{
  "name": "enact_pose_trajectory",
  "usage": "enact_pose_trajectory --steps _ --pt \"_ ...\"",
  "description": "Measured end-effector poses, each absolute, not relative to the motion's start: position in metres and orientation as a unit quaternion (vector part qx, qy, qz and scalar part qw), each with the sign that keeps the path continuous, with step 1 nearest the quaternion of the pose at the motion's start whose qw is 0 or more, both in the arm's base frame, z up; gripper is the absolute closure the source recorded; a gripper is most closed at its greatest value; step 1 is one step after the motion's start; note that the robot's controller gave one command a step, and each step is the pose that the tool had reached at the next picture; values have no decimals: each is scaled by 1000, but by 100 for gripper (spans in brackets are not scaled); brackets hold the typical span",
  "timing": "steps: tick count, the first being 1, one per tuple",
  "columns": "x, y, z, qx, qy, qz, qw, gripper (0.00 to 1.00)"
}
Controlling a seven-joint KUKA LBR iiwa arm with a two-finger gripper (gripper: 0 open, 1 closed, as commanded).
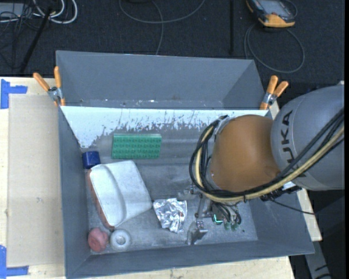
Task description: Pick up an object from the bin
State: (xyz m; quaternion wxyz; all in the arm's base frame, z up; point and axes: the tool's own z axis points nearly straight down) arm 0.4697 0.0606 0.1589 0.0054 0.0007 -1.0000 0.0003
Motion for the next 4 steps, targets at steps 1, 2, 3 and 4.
enact_pose_trajectory --steps 1,2,3,4 --pt "527 66 72 77 -997 0 1 0" --pt "527 67 101 45 -999 0 -1 0" --pt "531 69 99 89 -996 0 0 0" --pt "534 70 73 115 -993 0 -1 0"
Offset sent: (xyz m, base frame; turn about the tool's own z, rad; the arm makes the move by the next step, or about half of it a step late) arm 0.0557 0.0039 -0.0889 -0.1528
